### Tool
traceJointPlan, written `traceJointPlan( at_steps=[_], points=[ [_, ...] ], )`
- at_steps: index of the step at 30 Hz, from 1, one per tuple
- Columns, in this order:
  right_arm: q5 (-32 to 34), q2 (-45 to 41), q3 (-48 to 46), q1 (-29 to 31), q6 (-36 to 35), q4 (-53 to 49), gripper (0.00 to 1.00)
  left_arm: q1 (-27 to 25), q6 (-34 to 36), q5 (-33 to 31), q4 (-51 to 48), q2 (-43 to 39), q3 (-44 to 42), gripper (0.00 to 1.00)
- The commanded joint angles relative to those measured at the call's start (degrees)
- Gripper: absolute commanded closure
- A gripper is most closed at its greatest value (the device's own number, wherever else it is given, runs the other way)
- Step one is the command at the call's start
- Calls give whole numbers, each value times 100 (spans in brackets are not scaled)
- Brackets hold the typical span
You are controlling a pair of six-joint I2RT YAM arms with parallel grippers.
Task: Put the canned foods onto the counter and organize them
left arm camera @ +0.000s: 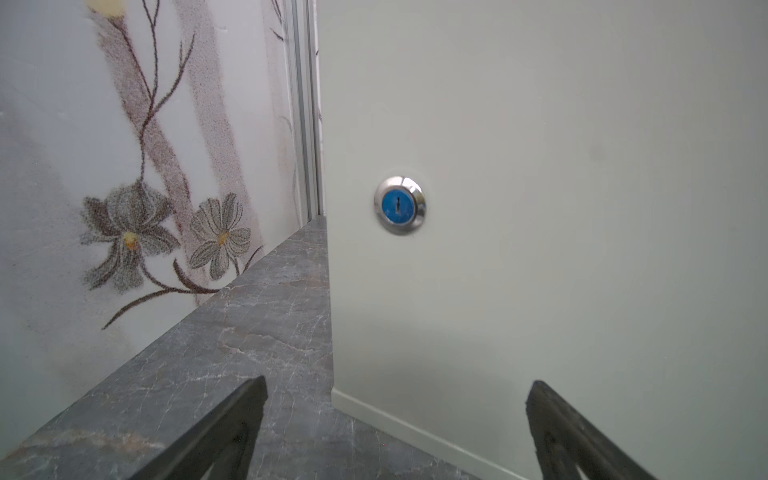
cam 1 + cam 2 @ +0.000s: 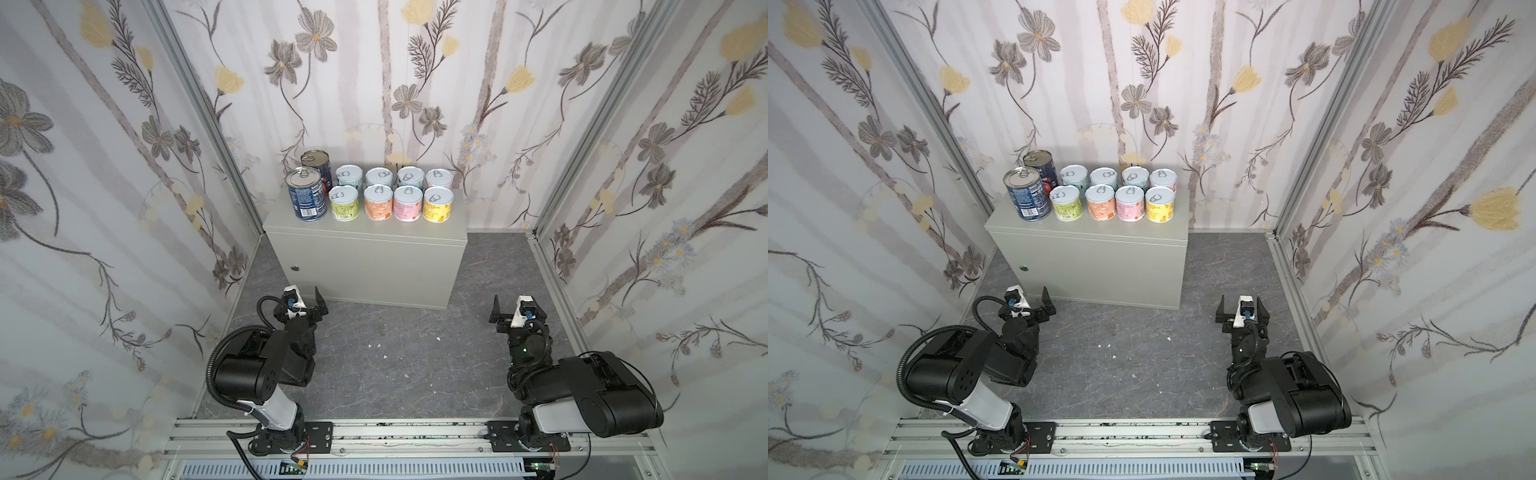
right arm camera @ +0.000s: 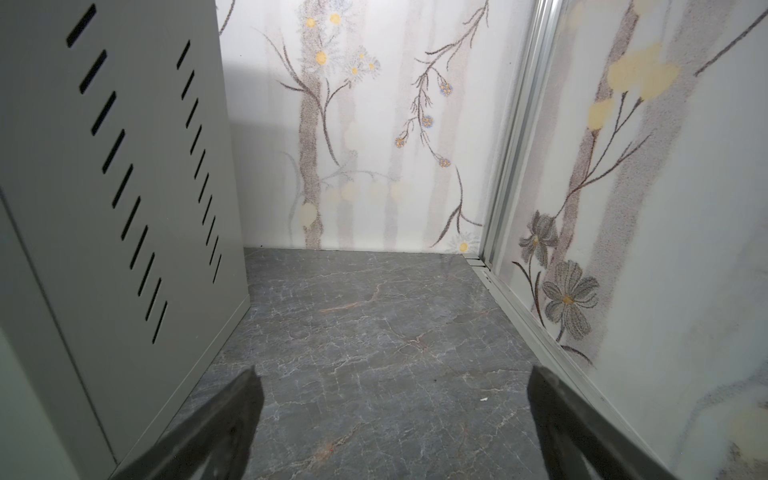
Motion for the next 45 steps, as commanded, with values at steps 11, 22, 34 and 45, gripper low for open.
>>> traceJointPlan(
  at_steps=[11, 22, 34, 45],
  points=[
    [-525, -257, 1113, -686, 769, -1661, 0, 192, -254, 439, -563, -75, 156, 0],
    [-525, -267, 1108, -690, 772, -1649, 0, 193, -254, 440, -554, -84, 147, 0],
    [-525, -266, 1105, -688, 765, -1649, 0, 184, -258, 439, -556, -80, 140, 0],
    [-525, -257, 1113, -690, 765, -1655, 0, 186, -262, 447, -563, -80, 152, 0]
  ],
)
